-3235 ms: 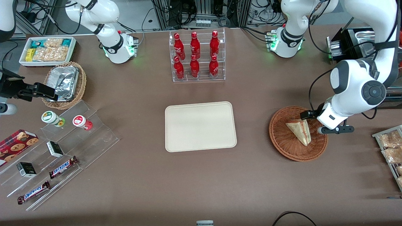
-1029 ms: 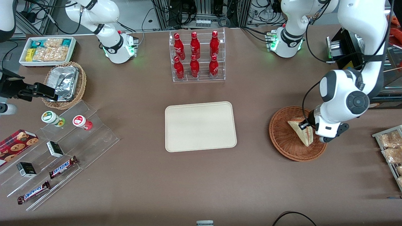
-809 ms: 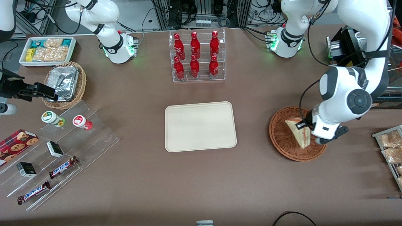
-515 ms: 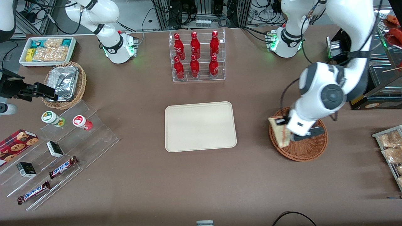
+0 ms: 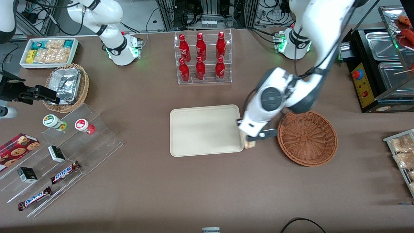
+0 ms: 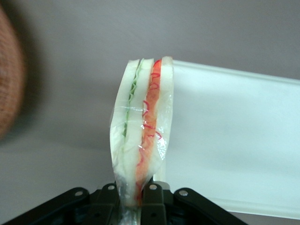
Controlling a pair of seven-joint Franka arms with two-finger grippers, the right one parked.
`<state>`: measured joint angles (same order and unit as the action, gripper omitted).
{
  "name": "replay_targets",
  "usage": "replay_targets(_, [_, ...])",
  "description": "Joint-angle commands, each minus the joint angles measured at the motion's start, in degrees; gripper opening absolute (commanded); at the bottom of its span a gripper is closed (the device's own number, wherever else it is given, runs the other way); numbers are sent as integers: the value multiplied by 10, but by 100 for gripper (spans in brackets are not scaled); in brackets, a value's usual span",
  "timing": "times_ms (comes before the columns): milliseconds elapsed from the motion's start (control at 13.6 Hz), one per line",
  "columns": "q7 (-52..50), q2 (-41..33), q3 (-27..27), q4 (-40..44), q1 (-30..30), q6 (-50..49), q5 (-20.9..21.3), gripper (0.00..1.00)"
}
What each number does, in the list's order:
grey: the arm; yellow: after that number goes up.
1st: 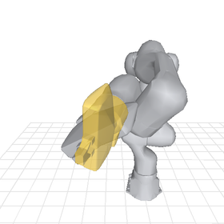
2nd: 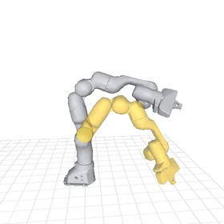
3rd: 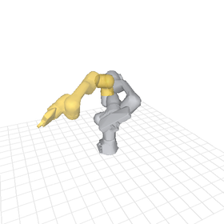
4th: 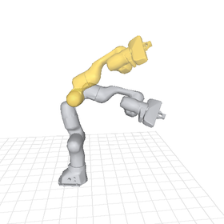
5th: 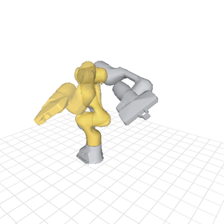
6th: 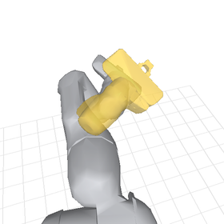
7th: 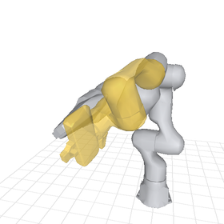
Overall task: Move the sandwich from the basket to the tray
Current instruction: 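Lift the sandwich and carry it with the left gripper over the tray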
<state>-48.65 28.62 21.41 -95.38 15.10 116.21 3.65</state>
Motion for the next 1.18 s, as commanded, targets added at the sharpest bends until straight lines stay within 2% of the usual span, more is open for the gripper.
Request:
replay_targets(0, [-73,76,-3,94,54,-17,42,0])
replay_targets(147, [-108,109,-3,131,87,-17,63,0])
replay_targets(368, [-125,137,-6,150,122,-13,69,0])
replay_targets(515, [-153,173,-8,193,142,-13,106,0])
replay_targets(1103, [-158,200,-8,218,160,-13,110,0])
